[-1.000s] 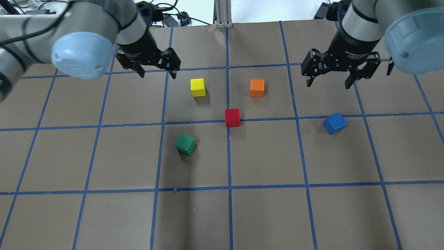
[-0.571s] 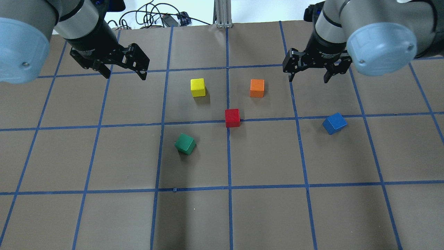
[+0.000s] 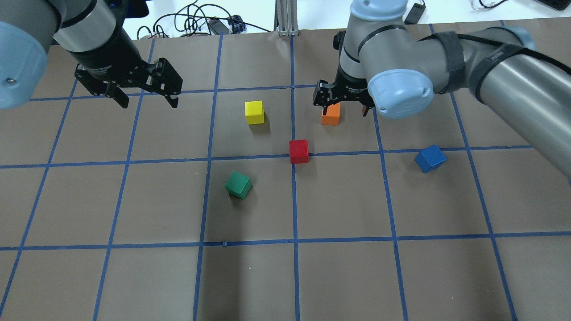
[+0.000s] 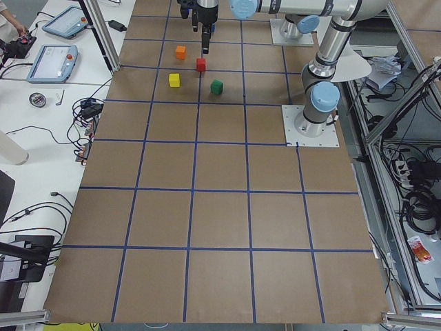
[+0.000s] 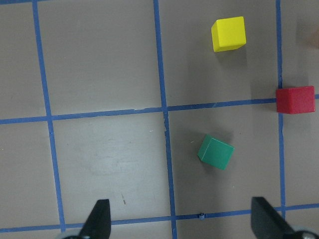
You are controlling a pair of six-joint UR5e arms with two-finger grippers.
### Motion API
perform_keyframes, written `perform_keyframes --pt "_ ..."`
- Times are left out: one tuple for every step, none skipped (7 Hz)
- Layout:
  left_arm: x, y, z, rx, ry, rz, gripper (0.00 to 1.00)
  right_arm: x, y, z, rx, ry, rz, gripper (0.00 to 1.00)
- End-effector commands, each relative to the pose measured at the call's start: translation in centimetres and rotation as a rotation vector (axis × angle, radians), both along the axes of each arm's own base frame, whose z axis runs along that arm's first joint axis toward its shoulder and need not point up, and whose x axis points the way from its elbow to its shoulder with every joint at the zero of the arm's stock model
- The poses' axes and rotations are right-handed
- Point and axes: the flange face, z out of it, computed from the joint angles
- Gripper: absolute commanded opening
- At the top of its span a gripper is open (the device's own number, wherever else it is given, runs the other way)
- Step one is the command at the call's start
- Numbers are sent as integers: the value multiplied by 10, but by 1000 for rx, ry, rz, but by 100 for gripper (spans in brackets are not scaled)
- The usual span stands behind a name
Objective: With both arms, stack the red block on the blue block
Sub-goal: 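Move the right gripper over the red cube and lower it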
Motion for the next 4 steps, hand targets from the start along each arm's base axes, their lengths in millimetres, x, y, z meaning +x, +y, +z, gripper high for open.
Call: perform_keyframes --pt "3 0 3 -3 -37 8 100 45 -1 -46 3 -9 -17 100" --pt "3 -1 3 -8 -31 8 100 54 -1 -60 13 -6 -2 100" --pt "1 -6 9 -43 1 14 100 59 0 -76 38 2 7 100" --pt "-2 -8 7 -42 28 12 100 67 2 -88 51 6 21 100"
